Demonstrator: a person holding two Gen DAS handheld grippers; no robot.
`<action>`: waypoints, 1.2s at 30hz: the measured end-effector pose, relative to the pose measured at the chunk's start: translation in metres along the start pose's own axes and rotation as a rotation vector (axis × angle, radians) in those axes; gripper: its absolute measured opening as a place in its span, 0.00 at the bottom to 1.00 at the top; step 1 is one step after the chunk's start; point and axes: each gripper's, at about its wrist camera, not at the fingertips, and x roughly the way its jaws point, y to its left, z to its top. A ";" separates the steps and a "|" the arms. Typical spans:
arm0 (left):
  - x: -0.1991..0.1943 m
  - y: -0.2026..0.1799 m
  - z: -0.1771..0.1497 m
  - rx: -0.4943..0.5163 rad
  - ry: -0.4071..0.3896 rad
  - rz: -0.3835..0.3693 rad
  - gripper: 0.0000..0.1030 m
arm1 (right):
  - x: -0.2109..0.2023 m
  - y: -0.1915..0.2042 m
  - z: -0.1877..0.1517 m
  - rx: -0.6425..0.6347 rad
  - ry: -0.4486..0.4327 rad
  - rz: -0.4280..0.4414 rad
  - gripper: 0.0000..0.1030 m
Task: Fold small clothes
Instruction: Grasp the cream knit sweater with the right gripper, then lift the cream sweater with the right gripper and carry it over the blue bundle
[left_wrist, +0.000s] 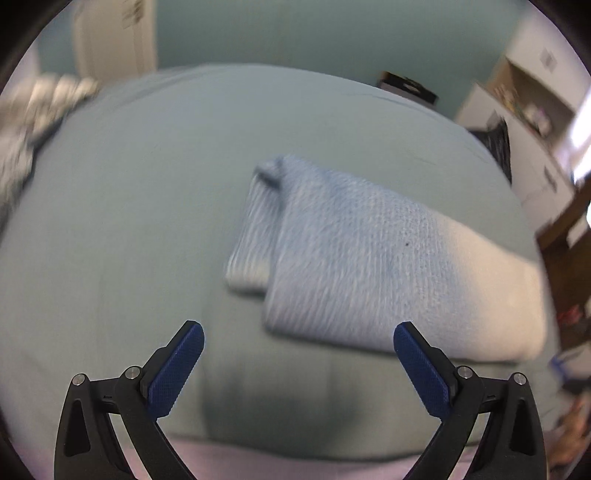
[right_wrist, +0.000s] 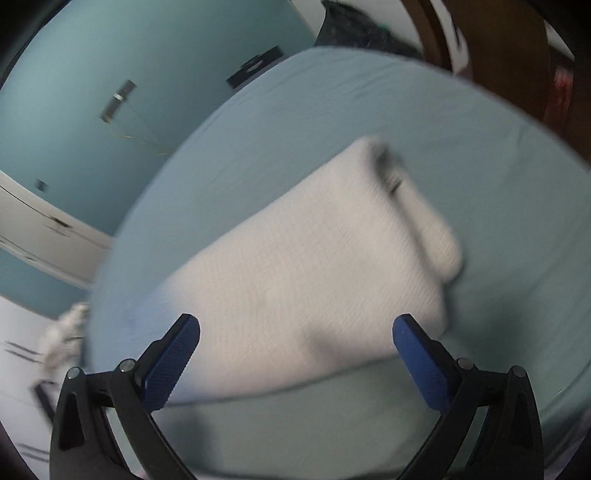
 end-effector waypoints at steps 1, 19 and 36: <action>-0.002 0.009 -0.003 -0.061 0.011 -0.026 1.00 | -0.001 -0.003 -0.002 0.033 0.010 0.034 0.99; 0.073 0.001 -0.021 -0.114 0.199 0.058 1.00 | 0.038 -0.098 -0.003 0.592 0.072 0.040 0.99; 0.098 -0.001 0.017 -0.104 0.204 0.054 1.00 | 0.056 -0.090 0.000 0.688 -0.059 0.218 0.99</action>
